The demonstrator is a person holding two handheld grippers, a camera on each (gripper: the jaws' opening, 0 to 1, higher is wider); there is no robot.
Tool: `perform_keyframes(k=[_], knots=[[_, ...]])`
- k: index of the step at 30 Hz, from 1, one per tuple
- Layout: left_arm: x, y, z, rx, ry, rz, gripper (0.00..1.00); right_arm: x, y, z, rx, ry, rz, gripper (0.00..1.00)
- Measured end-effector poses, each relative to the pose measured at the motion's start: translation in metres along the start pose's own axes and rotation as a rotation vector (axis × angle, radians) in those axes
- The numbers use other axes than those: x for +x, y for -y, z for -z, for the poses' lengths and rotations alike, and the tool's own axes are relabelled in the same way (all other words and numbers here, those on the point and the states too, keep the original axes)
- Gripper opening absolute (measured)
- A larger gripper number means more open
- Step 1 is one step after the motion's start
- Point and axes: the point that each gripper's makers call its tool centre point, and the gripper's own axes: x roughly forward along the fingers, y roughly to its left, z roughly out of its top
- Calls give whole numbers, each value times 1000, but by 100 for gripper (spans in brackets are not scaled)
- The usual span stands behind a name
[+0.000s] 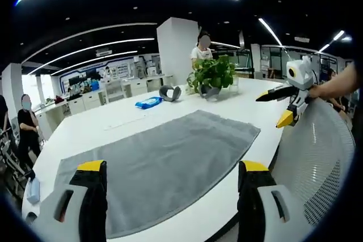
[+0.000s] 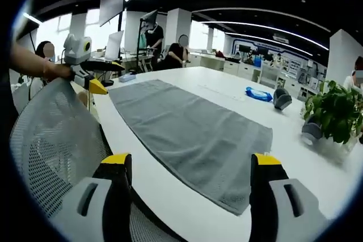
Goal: Fold the towel on the table until its edges align and the towel forms a compact rectangular stack.
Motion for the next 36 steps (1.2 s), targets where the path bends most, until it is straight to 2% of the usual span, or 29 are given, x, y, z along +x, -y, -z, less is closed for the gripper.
perform_keyframes(k=[3,7,9,11,17,22,25,29,32,34,36], knots=[[1,1,1,9,-7,5,99,0,1,0,-1,1,1,84],[-1,-6,0,-58,6,-16,99,-1,4,2,-11,-14,9,78],[-1,-7,1,-61,3,-23,99,-1,10,0,-72,-13,45,83],[0,-7,2,-54,-7,-27,99,-2,11,-4,-87,8,56,86],[2,-4,5,-13,-36,-21,99,0,13,-4,-44,14,45,83],[3,-3,4,-22,-40,-28,99,1,11,-7,-65,23,37,81],[3,-1,3,-30,-40,-17,99,0,14,-6,-49,20,47,81],[4,4,1,-18,-34,6,99,-4,25,-8,6,46,96,80],[4,2,-1,0,-28,1,96,-3,28,-6,23,41,105,79],[2,-7,-10,10,7,-33,94,-1,24,-6,-5,24,96,79],[1,-10,-13,5,25,-42,94,-1,25,-5,-62,-3,118,75]])
